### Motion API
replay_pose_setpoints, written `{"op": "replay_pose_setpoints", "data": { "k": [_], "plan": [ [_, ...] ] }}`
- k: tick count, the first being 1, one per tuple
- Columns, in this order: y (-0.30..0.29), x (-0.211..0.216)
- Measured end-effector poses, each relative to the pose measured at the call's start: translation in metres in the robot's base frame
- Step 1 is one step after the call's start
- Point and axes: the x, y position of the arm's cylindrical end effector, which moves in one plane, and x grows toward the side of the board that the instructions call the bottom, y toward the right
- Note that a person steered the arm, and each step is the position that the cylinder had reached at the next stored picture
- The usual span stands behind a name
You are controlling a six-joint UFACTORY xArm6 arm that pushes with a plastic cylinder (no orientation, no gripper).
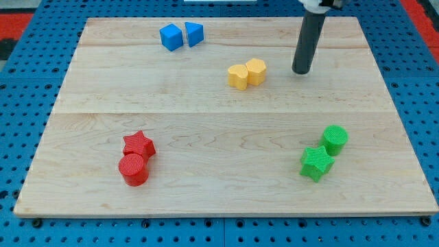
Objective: Place the yellow blocks horizontal to each other
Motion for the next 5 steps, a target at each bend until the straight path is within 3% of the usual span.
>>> {"op": "replay_pose_setpoints", "data": {
  "k": [1,2,3,5],
  "plan": [
    [-0.067,0.0],
    [-0.082,-0.007],
    [-0.055,-0.032],
    [-0.142,0.038]
  ]
}}
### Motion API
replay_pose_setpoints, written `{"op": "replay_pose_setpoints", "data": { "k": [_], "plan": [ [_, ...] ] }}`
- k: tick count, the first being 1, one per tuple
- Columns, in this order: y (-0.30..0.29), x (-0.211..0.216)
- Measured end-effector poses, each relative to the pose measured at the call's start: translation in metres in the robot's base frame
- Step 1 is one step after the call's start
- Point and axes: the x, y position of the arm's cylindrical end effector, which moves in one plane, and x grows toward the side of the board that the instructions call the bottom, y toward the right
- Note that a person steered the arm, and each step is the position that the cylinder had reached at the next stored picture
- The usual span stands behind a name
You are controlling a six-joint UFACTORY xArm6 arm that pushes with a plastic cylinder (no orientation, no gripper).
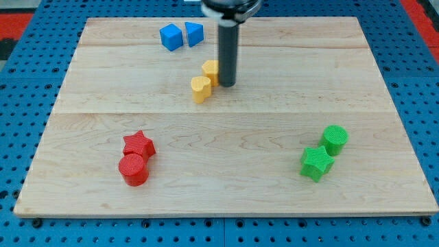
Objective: Place the yellow blocks horizontal to each other
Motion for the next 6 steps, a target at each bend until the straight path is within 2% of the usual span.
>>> {"op": "replay_pose_setpoints", "data": {
  "k": [1,2,3,4,5,6],
  "plan": [
    [-0.037,0.037],
    [-0.038,0.018],
    [0.013,0.021],
    [-0.04,-0.008],
    [-0.084,-0.01],
    [-0.088,-0.039]
  ]
}}
